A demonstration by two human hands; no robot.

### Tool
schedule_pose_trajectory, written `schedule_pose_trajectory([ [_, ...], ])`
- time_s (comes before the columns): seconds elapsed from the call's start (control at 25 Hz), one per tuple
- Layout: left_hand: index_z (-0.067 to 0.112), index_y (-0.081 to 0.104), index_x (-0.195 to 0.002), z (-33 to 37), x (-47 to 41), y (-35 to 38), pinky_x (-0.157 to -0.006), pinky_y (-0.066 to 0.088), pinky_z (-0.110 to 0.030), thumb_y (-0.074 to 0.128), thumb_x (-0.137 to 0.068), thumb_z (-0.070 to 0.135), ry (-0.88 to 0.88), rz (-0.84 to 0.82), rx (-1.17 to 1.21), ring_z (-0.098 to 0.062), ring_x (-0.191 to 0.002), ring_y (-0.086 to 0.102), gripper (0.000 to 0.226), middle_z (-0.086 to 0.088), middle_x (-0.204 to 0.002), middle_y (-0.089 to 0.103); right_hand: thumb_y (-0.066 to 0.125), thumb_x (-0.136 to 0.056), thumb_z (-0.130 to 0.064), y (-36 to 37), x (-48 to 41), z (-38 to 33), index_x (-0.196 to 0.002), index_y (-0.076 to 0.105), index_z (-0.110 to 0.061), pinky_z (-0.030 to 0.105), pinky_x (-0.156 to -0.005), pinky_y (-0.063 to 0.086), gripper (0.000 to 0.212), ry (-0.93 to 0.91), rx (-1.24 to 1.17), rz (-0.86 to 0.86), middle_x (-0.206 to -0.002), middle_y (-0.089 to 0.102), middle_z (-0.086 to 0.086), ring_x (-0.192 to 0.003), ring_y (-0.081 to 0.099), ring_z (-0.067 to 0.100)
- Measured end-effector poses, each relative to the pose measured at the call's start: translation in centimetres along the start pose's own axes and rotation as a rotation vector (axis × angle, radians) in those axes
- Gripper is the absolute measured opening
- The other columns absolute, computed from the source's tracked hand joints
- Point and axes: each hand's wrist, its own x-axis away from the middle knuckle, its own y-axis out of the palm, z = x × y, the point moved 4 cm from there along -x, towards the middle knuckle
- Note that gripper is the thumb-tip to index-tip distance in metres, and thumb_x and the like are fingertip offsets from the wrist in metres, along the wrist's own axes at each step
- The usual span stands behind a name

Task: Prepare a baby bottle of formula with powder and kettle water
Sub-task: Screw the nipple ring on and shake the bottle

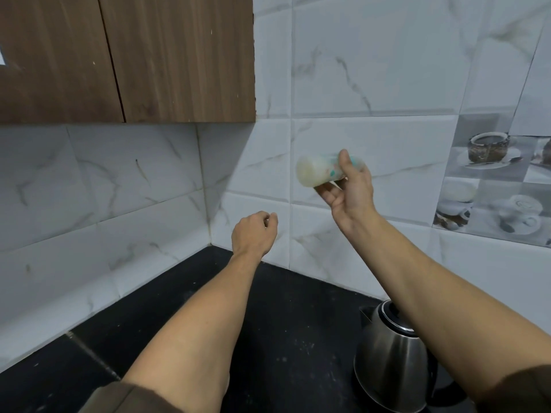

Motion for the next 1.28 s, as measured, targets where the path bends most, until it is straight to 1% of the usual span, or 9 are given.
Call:
schedule_pose_trajectory([
  [0.08, 0.015, 0.066, -0.079, 0.1, 0.0, -0.2, -0.058, 0.037, -0.032, 0.04, -0.105, 0.043, -0.006, 0.002, 0.0, -0.024, -0.068, 0.057, 0.046, 0.001, -0.067, 0.062, 0.075, -0.095, -0.031, 0.4, -0.1, -0.1, -0.145, 0.048, -0.013, 0.044, -0.078, 0.063, 0.059, 0.032, 0.041, -0.059, -0.129, 0.062, 0.016, -0.095, 0.077, 0.032],
  [0.24, 0.021, 0.054, -0.068, 0.4, 0.0, -0.4, -0.053, 0.031, -0.031, 0.044, -0.104, 0.039, -0.006, 0.013, -0.042, -0.02, -0.061, 0.049, 0.042, 0.004, -0.062, 0.055, 0.078, -0.089, -0.031, 1.6, 1.7, 0.4, -0.144, 0.051, -0.027, 0.041, -0.072, 0.061, 0.062, 0.048, 0.355, -0.354, -0.123, 0.066, 0.008, -0.091, 0.075, 0.031],
  [0.44, 0.015, 0.067, -0.079, 0.0, 0.3, -0.5, -0.057, 0.038, -0.032, 0.041, -0.104, 0.043, -0.007, 0.004, 0.014, -0.024, -0.068, 0.058, 0.046, 0.0, -0.067, 0.064, 0.076, -0.095, -0.031, 0.7, 0.2, -0.1, -0.144, 0.048, -0.013, 0.044, -0.078, 0.063, 0.059, 0.023, -0.04, -0.027, -0.136, 0.06, 0.019, -0.097, 0.077, 0.033],
  [0.64, 0.018, 0.048, -0.065, 0.1, 0.8, -1.1, -0.057, 0.034, -0.032, 0.049, -0.1, 0.027, -0.02, 0.001, -0.063, -0.022, -0.061, 0.046, 0.036, 0.002, -0.062, 0.051, 0.078, -0.087, -0.032, 2.5, 3.3, 0.6, -0.143, 0.051, -0.026, 0.04, -0.07, 0.061, 0.062, 0.103, 0.387, -0.426, -0.117, 0.068, 0.008, -0.087, 0.074, 0.03],
  [0.72, 0.019, 0.054, -0.068, -0.2, 0.7, -0.8, -0.059, 0.037, -0.033, 0.046, -0.102, 0.034, -0.007, 0.001, -0.046, -0.024, -0.065, 0.051, 0.038, 0.002, -0.062, 0.054, 0.075, -0.092, -0.03, 2.0, 2.7, 0.5, -0.145, 0.05, -0.022, 0.041, -0.071, 0.061, 0.059, 0.054, 0.277, -0.33, -0.121, 0.067, 0.01, -0.089, 0.075, 0.031],
  [0.84, 0.016, 0.061, -0.073, -0.8, 0.9, -0.5, -0.059, 0.038, -0.032, 0.04, -0.104, 0.043, -0.005, -0.001, 0.008, -0.024, -0.067, 0.057, 0.046, 0.001, -0.063, 0.06, 0.075, -0.096, -0.032, 0.5, 0.5, 0.2, -0.145, 0.048, -0.009, 0.041, -0.075, 0.062, 0.061, 0.054, -0.066, -0.026, -0.135, 0.061, 0.019, -0.094, 0.077, 0.031],
  [0.92, 0.016, 0.063, -0.075, -0.9, 0.9, -0.6, -0.059, 0.038, -0.033, 0.04, -0.104, 0.042, -0.002, 0.003, -0.003, -0.024, -0.067, 0.057, 0.046, 0.0, -0.065, 0.061, 0.074, -0.096, -0.034, 0.6, 0.8, 0.2, -0.143, 0.05, -0.01, 0.041, -0.075, 0.062, 0.058, 0.075, -0.002, -0.089, -0.131, 0.062, 0.018, -0.094, 0.077, 0.03],
  [1.08, 0.017, 0.057, -0.075, -0.5, 0.6, -0.6, -0.063, 0.038, -0.033, 0.044, -0.104, 0.034, 0.004, -0.001, -0.043, -0.021, -0.064, 0.049, 0.036, 0.003, -0.063, 0.054, 0.075, -0.09, -0.035, 1.6, 2.9, 0.9, -0.141, 0.054, -0.023, 0.04, -0.071, 0.061, 0.057, 0.101, 0.376, -0.435, -0.118, 0.068, 0.009, -0.092, 0.073, 0.029],
  [1.28, 0.016, 0.064, -0.077, -1.0, 0.4, -0.1, -0.062, 0.044, -0.034, 0.04, -0.104, 0.043, -0.015, -0.013, 0.023, -0.025, -0.069, 0.058, 0.045, 0.002, -0.065, 0.06, 0.076, -0.095, -0.033, 0.1, 0.0, 0.1, -0.131, 0.054, -0.013, 0.041, -0.076, 0.063, 0.047, 0.065, -0.112, -0.054, -0.135, 0.06, 0.019, -0.097, 0.077, 0.031],
])
